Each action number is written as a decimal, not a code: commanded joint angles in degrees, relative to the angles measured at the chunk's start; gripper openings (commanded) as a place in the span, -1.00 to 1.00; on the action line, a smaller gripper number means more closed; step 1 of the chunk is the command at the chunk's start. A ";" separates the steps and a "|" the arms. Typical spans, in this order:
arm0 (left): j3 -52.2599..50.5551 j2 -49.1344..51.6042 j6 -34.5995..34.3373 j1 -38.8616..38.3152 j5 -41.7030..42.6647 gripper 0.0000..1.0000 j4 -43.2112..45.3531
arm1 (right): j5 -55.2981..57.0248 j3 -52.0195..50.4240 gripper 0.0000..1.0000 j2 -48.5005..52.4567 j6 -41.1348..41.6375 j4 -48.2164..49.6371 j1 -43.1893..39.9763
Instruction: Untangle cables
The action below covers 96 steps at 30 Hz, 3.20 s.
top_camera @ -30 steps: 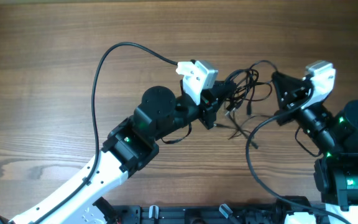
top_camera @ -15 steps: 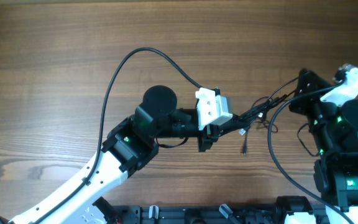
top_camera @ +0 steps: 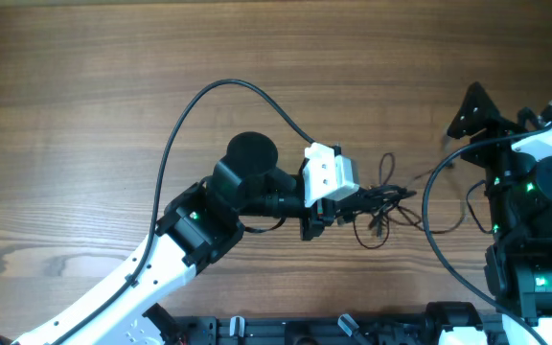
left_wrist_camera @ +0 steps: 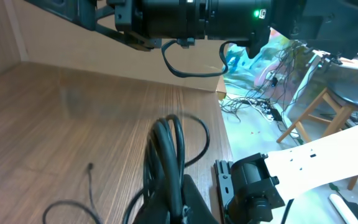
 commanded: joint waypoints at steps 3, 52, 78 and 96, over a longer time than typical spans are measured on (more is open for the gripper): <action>0.17 -1.86 -3.91 -0.15 -18.49 -0.92 0.92 | -6.47 0.70 0.99 -0.26 -10.78 -5.84 -0.17; 0.17 -4.79 -14.12 -0.22 -6.64 -0.92 6.75 | -28.57 0.70 0.98 0.46 -26.08 -8.02 -0.17; 0.17 -13.27 -13.90 -0.15 -4.44 -0.92 -1.70 | 30.86 0.70 0.99 0.87 -12.17 -18.47 -0.17; 0.17 -13.66 -14.38 -0.15 -28.72 -0.92 -2.12 | -1.79 0.70 0.99 -8.90 -22.45 -14.32 -0.17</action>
